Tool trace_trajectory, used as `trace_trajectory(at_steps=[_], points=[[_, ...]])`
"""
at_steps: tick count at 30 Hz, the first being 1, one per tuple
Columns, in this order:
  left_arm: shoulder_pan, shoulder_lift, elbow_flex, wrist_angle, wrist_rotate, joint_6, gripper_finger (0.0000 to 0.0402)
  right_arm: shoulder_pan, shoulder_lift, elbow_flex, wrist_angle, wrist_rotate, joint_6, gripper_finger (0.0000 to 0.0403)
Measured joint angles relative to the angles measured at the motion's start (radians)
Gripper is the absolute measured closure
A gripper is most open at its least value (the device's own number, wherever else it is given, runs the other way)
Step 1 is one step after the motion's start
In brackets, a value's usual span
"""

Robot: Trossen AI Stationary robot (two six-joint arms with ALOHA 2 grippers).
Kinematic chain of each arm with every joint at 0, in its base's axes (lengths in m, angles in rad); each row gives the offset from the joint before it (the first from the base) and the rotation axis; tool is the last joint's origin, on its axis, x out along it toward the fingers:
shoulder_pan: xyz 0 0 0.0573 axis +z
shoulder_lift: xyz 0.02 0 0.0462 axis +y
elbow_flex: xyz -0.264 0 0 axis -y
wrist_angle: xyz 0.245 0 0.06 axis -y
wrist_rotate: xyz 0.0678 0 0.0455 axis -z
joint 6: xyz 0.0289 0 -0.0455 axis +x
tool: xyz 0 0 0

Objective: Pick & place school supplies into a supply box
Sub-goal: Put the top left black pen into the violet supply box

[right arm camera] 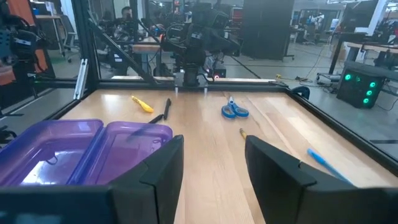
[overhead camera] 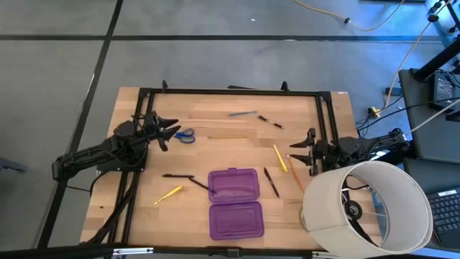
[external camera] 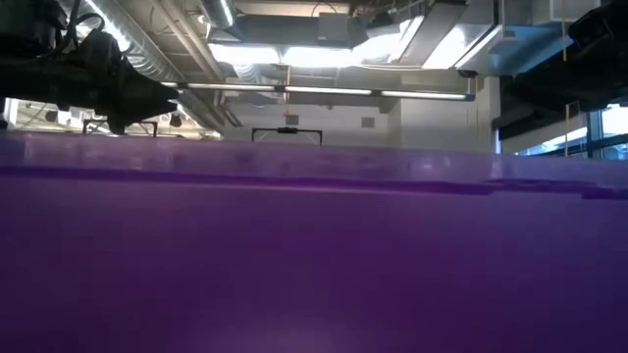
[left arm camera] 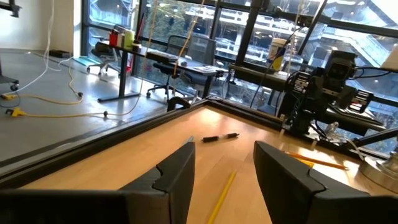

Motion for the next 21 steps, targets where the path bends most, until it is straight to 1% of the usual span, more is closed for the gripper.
trace_trajectory(at_steps=[6,11,14,18,21], points=[[0.000,0.000,0.000,0.000,0.022,-0.002,0.0245,0.000,0.000,0.000,0.002,0.074,0.005,0.0227],[0.000,0.000,0.000,-0.003,0.023,-0.064,0.0245,0.000,0.000,0.000,0.001,0.087,0.003,0.0227],[0.000,0.000,0.000,-0.021,0.037,-0.070,0.0245,0.000,0.000,0.000,0.001,0.087,0.000,0.0227],[0.000,0.000,0.000,-0.016,0.090,-0.063,0.0245,0.000,0.000,0.000,-0.001,0.087,-0.002,0.0227],[-0.001,0.000,0.000,-0.003,0.161,-0.017,0.0245,0.000,0.000,0.000,-0.002,0.087,-0.024,0.0227]])
